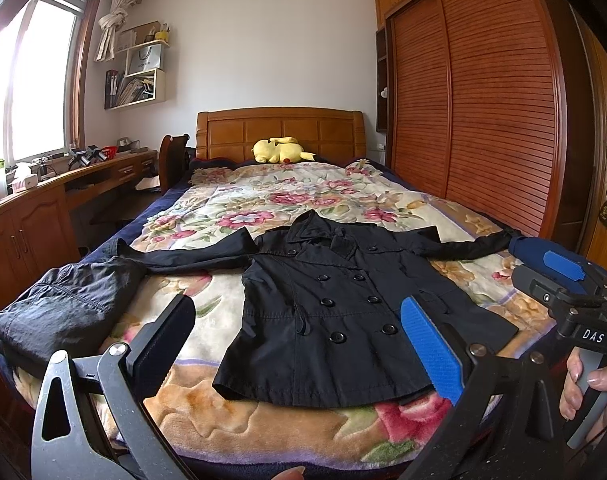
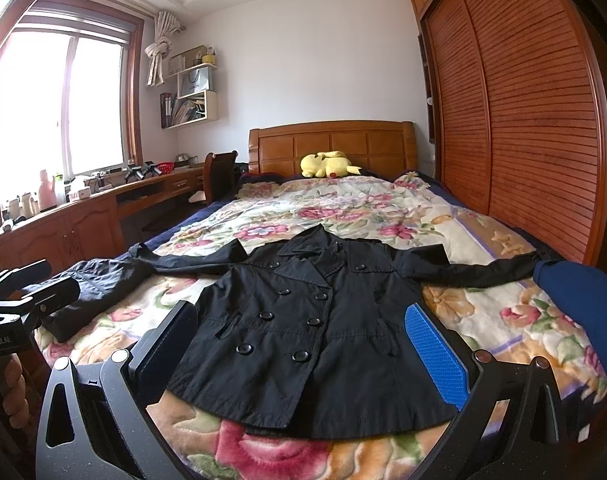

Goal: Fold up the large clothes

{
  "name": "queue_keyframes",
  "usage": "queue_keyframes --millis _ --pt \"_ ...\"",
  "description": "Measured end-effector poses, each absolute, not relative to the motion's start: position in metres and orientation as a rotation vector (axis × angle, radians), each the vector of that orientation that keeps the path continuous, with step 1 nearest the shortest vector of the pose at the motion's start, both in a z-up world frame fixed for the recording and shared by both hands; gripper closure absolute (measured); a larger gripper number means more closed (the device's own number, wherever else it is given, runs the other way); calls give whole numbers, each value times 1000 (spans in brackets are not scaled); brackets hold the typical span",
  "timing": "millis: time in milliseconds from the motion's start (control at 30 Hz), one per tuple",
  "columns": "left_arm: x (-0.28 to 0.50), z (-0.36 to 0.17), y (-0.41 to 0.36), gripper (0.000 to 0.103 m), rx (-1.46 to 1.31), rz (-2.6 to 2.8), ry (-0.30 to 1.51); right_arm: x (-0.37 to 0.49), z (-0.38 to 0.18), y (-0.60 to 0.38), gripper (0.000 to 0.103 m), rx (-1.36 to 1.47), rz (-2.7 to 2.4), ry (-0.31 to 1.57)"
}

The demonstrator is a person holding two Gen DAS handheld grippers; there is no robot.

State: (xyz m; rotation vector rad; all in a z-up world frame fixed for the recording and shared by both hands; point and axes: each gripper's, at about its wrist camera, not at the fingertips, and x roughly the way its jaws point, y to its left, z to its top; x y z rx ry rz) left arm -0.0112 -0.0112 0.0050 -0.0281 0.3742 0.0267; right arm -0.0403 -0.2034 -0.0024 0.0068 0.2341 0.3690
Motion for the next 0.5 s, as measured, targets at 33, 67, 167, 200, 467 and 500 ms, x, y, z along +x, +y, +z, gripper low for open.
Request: queue_keyframes --millis 33,67,167,200,467,500 --pt "-11 5 -11 0 -28 27 375 -41 -2 -203 0 7 369 234" --pt "-12 5 -12 0 -29 26 374 -41 -2 -203 0 7 369 234" --pt "-11 5 -12 0 -28 27 376 -40 -2 -203 0 8 369 234" --pt "-11 5 -11 0 -28 27 375 -41 -2 -203 0 9 370 233" --pt "-11 3 -13 0 -28 31 384 -40 -5 -202 0 7 373 241" --pt "-11 1 -14 0 -28 32 390 -39 -8 -202 0 6 374 246"
